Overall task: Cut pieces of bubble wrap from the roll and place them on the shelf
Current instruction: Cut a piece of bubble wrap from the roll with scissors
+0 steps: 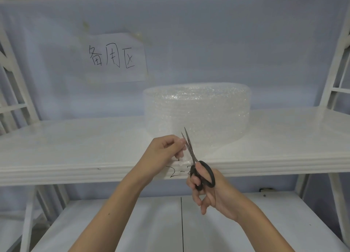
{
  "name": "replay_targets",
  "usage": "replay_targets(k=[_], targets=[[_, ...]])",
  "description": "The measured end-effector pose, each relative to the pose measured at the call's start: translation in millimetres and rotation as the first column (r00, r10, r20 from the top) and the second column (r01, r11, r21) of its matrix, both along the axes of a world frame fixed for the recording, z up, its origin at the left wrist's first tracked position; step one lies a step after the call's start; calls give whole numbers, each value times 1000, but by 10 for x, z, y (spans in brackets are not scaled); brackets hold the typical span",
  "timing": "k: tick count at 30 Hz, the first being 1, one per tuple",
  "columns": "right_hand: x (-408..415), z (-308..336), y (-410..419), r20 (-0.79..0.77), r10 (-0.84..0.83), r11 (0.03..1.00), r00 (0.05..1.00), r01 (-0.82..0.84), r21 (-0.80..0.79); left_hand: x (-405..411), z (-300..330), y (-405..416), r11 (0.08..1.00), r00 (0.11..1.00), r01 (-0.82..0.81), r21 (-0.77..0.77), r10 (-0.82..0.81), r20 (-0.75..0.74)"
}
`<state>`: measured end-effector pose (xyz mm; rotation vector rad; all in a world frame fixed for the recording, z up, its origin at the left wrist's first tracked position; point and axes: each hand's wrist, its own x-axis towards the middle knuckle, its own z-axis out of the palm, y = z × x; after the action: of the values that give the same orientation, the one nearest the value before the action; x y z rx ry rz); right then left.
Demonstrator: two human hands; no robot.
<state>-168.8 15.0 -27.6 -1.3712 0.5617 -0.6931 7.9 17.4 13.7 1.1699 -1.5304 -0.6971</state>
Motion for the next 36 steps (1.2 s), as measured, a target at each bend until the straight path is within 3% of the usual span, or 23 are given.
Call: replay_targets(k=[15,22,36], targets=[[82,57,1,10,-70,995,997,71,-74,29,9,7,998,998,65,-14,-65,18],[87,78,29,8,-78,995,997,78,-63,-1,75,8,999,988,27,38,-21,-152],[82,47,55,-6,-81,997,997,81,-7,-25,38,-28,1000,998,-6,-6,6,-66]])
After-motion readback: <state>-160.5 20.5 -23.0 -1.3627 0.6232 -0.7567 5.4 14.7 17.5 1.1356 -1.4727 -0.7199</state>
